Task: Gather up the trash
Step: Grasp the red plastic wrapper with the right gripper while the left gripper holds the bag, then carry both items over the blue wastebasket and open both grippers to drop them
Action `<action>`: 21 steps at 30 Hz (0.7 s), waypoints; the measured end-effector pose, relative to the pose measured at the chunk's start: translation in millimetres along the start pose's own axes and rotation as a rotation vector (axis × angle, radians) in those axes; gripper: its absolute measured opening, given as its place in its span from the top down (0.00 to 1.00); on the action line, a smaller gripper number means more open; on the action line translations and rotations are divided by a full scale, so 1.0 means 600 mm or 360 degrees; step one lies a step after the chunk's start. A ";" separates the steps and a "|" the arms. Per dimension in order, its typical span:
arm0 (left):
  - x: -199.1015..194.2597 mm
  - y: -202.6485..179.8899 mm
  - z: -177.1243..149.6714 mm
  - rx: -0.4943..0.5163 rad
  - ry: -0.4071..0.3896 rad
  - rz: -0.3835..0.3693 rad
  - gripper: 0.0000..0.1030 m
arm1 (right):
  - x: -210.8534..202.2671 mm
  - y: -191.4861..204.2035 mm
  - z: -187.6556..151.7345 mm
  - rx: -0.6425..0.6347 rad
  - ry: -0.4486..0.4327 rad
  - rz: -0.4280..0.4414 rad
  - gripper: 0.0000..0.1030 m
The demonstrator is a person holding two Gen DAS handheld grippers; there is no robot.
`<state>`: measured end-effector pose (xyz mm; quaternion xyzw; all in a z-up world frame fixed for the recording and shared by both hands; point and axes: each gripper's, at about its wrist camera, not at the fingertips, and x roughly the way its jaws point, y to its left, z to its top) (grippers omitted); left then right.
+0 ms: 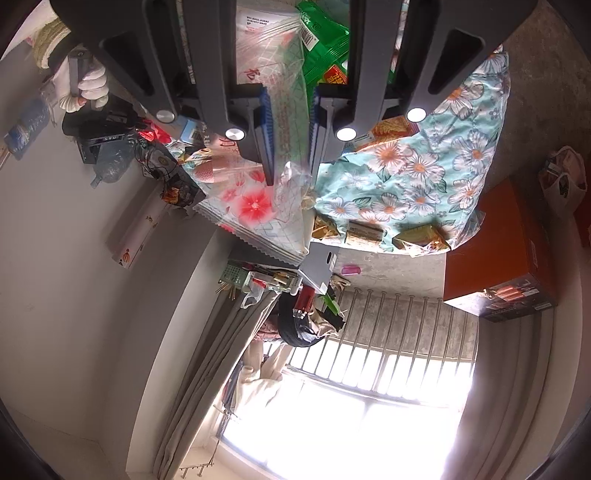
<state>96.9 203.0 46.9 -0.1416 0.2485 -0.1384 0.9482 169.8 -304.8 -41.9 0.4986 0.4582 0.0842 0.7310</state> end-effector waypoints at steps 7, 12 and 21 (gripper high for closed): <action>-0.027 -0.088 0.034 0.0078 -0.0042 -0.0212 0.85 | -0.100 0.013 -0.008 -0.0130 -0.0176 0.0171 1.00; 0.025 -0.210 0.042 0.0200 0.0102 -0.0416 0.85 | -0.205 -0.022 -0.007 -0.0176 -0.0413 0.0100 1.00; 0.256 -0.543 -0.011 0.0382 0.0659 -0.0665 0.85 | -0.320 -0.173 0.029 0.0019 -0.0758 -0.0272 1.00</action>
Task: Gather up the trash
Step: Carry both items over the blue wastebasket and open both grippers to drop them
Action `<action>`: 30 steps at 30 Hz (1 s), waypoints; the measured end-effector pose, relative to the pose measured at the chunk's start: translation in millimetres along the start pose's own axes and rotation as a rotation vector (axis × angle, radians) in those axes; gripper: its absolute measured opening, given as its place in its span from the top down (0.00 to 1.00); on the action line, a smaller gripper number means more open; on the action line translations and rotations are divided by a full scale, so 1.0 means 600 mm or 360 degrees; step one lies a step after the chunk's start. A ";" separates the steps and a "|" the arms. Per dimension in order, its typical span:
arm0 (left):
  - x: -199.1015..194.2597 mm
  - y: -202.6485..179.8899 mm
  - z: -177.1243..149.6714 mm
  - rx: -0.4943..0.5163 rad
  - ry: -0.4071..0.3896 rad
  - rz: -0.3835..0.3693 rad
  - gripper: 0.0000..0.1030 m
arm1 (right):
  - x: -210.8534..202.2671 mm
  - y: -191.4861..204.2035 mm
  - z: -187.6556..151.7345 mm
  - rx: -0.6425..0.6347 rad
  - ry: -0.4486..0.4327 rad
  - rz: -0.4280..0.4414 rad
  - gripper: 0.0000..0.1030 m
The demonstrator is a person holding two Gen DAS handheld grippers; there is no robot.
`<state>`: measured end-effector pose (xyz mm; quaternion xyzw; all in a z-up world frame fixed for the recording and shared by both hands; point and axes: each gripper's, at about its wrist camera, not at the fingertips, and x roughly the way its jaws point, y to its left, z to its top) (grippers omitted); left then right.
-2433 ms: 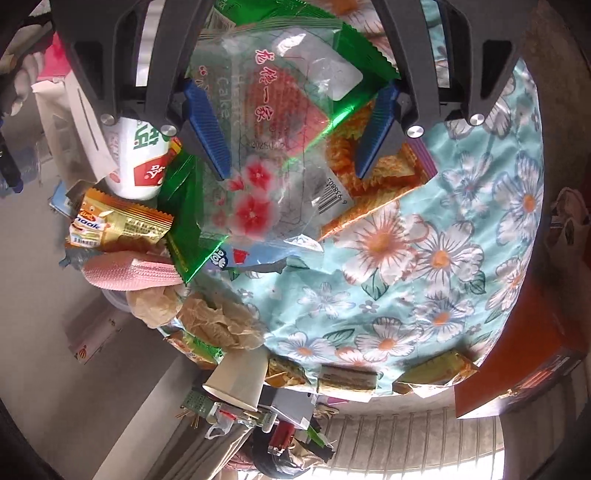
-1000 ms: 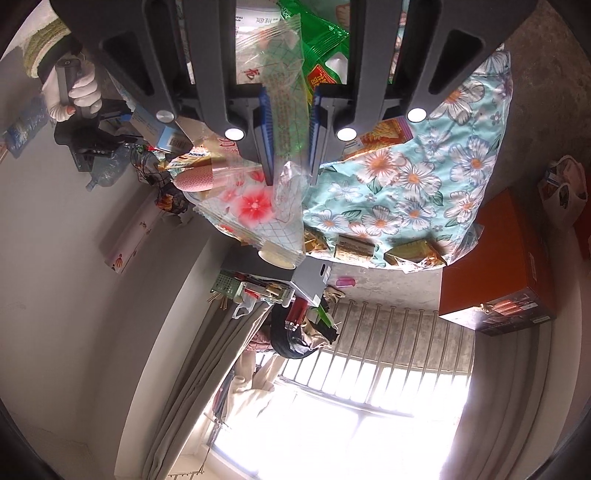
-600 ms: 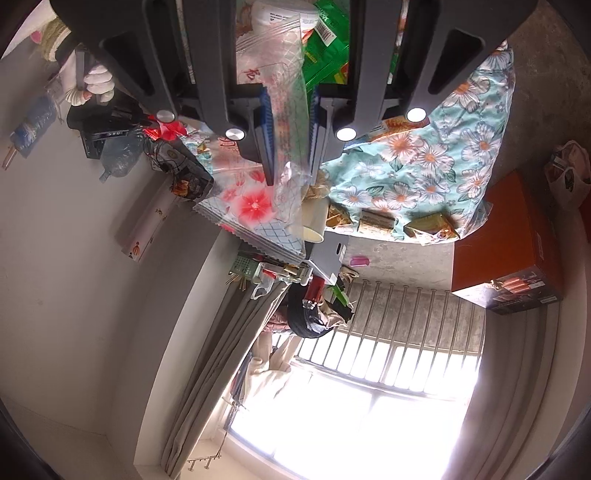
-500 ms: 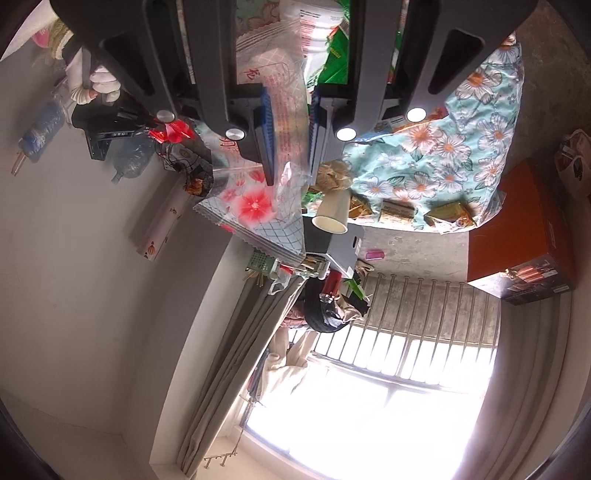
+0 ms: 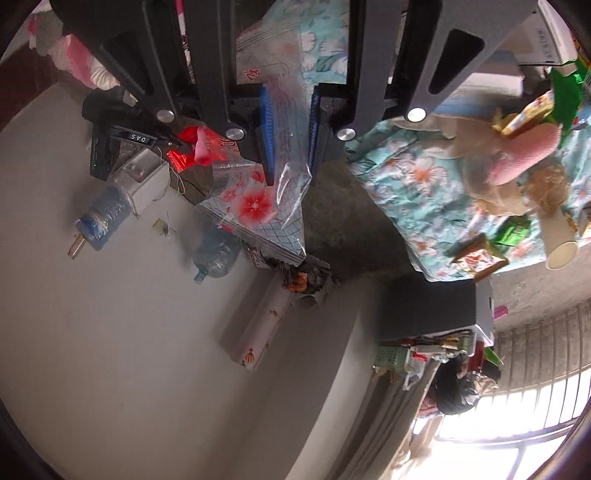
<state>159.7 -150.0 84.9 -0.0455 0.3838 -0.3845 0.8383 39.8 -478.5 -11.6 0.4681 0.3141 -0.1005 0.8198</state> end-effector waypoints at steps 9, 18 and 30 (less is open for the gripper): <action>0.424 -0.143 0.002 0.0135 0.0538 0.0060 0.85 | 0.092 -0.162 0.082 0.0198 0.0046 -0.0340 1.00; 0.677 -0.169 -0.001 0.0150 0.0695 0.0114 0.50 | 0.196 -0.274 0.163 0.0367 0.0097 -0.0443 0.56; 0.612 -0.159 0.030 0.0060 0.0485 -0.0008 0.38 | 0.168 -0.290 0.152 0.0282 -0.0021 -0.0563 0.52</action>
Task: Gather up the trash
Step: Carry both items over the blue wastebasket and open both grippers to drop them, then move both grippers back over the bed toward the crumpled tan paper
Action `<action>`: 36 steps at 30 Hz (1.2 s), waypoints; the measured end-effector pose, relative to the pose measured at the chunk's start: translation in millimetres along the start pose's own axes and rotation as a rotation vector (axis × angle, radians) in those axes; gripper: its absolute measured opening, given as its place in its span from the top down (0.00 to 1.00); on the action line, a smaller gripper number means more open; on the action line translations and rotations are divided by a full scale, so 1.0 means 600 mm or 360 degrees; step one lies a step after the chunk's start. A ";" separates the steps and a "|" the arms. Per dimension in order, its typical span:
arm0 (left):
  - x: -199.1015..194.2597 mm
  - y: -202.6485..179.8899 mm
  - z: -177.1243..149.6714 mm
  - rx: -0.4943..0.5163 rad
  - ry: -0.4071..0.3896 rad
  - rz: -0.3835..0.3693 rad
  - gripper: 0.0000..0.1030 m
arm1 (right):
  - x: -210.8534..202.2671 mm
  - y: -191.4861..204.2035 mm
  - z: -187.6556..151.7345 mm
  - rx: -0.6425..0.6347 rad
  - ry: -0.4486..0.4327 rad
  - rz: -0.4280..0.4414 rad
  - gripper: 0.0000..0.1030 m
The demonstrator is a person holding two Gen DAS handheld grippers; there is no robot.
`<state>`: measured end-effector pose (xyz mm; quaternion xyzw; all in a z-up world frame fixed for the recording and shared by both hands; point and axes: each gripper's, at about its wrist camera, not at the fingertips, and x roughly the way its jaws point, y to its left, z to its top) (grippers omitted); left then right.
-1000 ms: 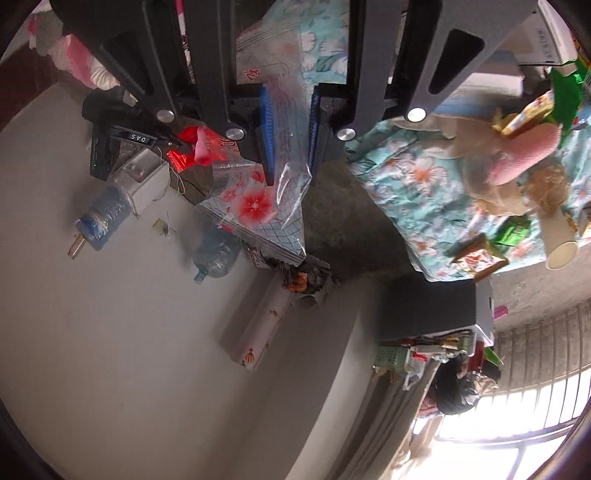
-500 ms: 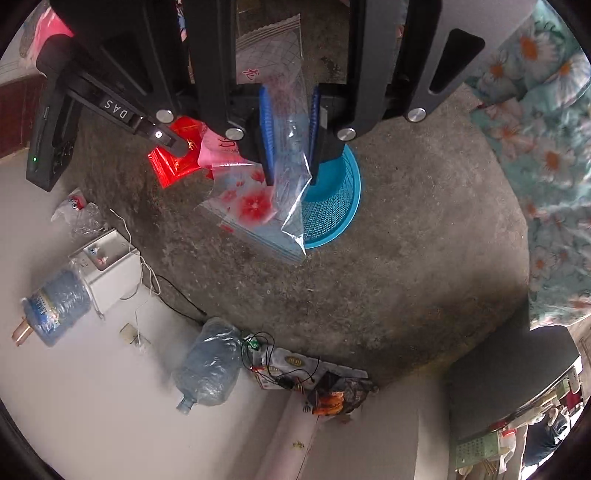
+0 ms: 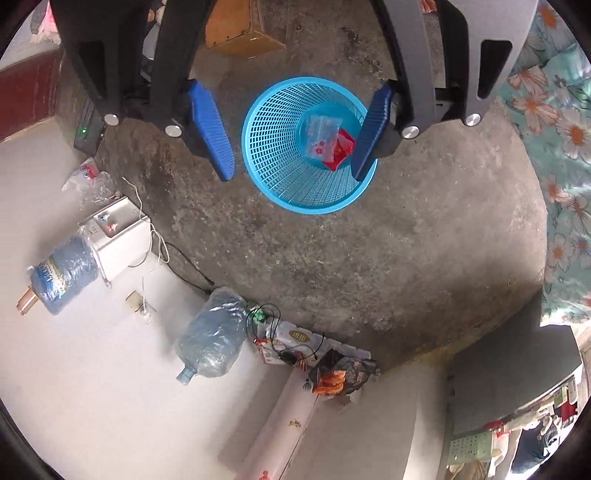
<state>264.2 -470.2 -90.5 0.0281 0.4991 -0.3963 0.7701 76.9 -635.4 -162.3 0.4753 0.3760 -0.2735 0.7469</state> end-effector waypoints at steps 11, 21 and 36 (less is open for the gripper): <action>-0.426 -0.016 -0.154 0.0376 -0.0630 -0.0188 0.26 | -0.261 0.221 -0.126 -0.0824 -0.0534 0.0151 0.15; -0.651 0.182 -0.388 0.0047 -0.0777 0.0237 0.21 | -0.351 0.405 -0.346 -0.1681 -0.0659 0.0435 0.08; -0.826 0.429 -0.625 -0.0501 -0.0977 0.0518 0.19 | -0.378 0.566 -0.585 -0.1957 -0.0385 0.0755 0.08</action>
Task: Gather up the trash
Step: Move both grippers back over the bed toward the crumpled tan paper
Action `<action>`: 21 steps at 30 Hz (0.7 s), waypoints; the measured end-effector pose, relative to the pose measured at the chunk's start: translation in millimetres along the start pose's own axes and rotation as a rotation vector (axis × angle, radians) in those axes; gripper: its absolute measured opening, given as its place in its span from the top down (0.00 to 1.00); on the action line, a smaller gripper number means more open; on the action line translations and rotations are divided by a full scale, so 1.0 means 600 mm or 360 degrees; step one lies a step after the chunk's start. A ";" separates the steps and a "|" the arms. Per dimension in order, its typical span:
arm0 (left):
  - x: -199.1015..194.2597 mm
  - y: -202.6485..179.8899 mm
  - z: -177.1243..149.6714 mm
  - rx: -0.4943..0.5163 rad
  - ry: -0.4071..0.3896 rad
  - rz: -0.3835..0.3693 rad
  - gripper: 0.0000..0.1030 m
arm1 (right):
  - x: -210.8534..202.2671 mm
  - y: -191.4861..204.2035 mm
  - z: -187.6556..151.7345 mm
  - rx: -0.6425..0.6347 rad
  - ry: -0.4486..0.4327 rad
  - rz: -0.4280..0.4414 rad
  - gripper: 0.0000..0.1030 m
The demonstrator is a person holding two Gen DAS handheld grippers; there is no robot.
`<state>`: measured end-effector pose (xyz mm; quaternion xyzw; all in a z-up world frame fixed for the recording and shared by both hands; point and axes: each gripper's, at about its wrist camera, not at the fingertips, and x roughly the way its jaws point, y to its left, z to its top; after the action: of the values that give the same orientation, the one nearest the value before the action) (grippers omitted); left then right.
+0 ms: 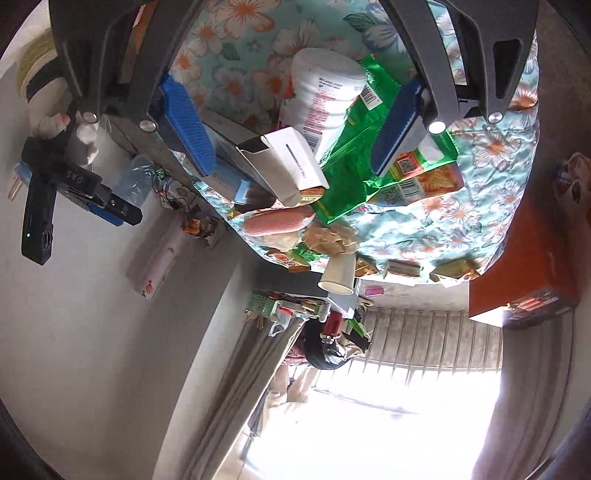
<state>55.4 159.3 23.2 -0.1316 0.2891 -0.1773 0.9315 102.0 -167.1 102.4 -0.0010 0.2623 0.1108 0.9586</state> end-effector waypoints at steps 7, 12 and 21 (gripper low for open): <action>-0.005 0.063 0.014 -0.0202 -0.0028 0.0027 0.19 | 0.035 0.044 0.023 0.0008 0.0113 0.0031 0.08; -0.013 0.088 0.029 -0.0245 -0.0050 0.0087 0.19 | 0.053 0.044 0.044 0.0064 0.0159 0.0028 0.08; -0.017 0.102 0.064 -0.0252 -0.0040 0.0144 0.19 | 0.073 0.020 0.087 0.0284 0.0218 0.0099 0.08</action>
<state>85.7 224.4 37.8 -0.1938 0.2962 -0.1099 0.9288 162.5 -142.9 126.1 0.0848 0.3358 0.1163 0.9309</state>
